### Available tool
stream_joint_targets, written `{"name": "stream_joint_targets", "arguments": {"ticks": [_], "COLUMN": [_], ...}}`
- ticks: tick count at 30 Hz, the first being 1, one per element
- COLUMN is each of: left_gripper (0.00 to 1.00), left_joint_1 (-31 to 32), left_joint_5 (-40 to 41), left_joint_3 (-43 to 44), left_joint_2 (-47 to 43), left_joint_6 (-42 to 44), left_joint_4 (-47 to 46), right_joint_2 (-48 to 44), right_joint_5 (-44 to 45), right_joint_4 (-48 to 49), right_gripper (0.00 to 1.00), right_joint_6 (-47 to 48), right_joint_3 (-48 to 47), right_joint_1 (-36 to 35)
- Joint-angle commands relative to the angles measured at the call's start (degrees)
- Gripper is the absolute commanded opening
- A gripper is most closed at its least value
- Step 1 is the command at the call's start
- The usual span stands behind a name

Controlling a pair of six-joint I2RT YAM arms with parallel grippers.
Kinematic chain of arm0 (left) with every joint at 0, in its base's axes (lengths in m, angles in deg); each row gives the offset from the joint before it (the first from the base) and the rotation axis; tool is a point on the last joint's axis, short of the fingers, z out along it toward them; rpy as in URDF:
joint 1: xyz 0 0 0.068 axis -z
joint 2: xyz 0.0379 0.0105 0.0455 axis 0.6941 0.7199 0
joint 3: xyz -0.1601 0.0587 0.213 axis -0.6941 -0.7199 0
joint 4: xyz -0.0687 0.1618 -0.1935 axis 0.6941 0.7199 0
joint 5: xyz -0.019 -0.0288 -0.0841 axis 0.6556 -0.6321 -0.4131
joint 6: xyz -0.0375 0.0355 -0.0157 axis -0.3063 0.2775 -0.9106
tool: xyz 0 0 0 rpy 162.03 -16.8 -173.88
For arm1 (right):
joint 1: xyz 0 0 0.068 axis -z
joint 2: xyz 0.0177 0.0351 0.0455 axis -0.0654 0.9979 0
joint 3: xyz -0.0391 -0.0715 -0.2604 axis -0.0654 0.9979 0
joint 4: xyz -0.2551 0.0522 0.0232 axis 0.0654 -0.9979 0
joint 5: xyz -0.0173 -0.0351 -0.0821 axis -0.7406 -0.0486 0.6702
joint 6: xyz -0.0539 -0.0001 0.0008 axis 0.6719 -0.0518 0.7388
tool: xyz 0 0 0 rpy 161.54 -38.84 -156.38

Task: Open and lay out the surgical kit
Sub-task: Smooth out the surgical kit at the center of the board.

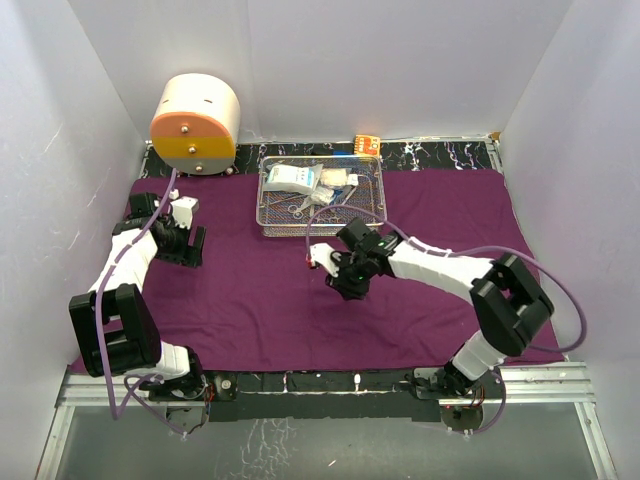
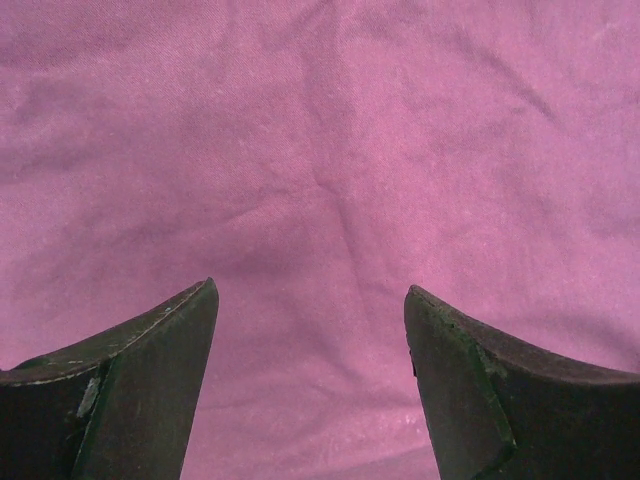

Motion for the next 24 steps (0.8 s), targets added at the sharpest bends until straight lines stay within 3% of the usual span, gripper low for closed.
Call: {"name": "stream_joint_targets", "arguments": {"ticks": [1,24], "left_gripper": [0.74,0.75], "left_joint_1": [0.3,0.3], "left_joint_5": [-1.5,2.5], "left_joint_3": [0.3,-1.0], "left_joint_2": [-2.5,-2.5], "left_joint_6": [-1.5,2.9], "left_joint_4": [-0.5,0.8], "right_joint_2": [4.8,6.7], "right_joint_5": [-2.9,-3.3], "right_joint_4": [7.8,3.7], "right_gripper": [0.24,0.23], "right_joint_6": [-3.0,-2.9], "right_joint_3": [-2.2,6.4], "right_joint_1": [-2.1,-11.0]}}
